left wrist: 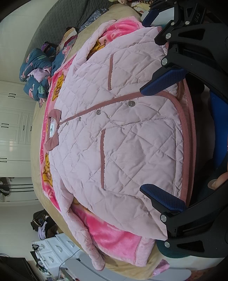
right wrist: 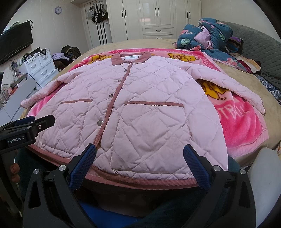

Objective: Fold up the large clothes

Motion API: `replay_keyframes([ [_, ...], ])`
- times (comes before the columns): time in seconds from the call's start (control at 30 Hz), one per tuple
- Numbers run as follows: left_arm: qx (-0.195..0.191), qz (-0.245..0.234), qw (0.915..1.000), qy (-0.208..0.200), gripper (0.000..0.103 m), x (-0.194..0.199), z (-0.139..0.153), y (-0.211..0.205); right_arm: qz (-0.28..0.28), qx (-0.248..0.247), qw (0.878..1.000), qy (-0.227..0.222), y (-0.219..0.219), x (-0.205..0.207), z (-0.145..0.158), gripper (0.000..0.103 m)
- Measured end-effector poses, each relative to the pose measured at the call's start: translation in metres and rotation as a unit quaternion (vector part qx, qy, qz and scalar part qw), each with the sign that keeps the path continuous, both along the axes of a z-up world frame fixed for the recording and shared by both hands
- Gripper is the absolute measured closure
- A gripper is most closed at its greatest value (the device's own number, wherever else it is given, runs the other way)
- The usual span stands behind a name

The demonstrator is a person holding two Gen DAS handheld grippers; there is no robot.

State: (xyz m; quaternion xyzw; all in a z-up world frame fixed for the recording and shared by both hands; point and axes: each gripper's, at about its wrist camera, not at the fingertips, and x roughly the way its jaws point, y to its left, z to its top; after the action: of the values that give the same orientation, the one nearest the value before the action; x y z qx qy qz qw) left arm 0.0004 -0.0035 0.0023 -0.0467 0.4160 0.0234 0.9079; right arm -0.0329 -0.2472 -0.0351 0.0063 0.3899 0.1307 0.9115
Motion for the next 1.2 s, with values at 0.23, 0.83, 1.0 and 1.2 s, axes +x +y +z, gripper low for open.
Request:
replay_keyframes([
  [0.23,0.001,0.000,1.0000,0.000,0.009,0.000,0.000,0.000,0.000,0.000,1.000,0.000,0.000,0.000,0.000,0.004],
  [0.83,-0.003,-0.015,0.9999,-0.001,0.009,0.011,0.002,0.005,-0.003,-0.003,1.000,0.000,0.001,0.012,0.003,0.004],
  [1.0,0.002,-0.015,0.9999,-0.003,0.009,0.026,0.004,0.003,-0.004,-0.002,1.000,0.002,0.004,0.031,0.010,0.004],
  [1.2,0.002,-0.014,0.9999,-0.003,0.009,0.045,0.007,0.001,-0.004,-0.001,1.000,-0.003,0.008,0.053,0.020,0.004],
])
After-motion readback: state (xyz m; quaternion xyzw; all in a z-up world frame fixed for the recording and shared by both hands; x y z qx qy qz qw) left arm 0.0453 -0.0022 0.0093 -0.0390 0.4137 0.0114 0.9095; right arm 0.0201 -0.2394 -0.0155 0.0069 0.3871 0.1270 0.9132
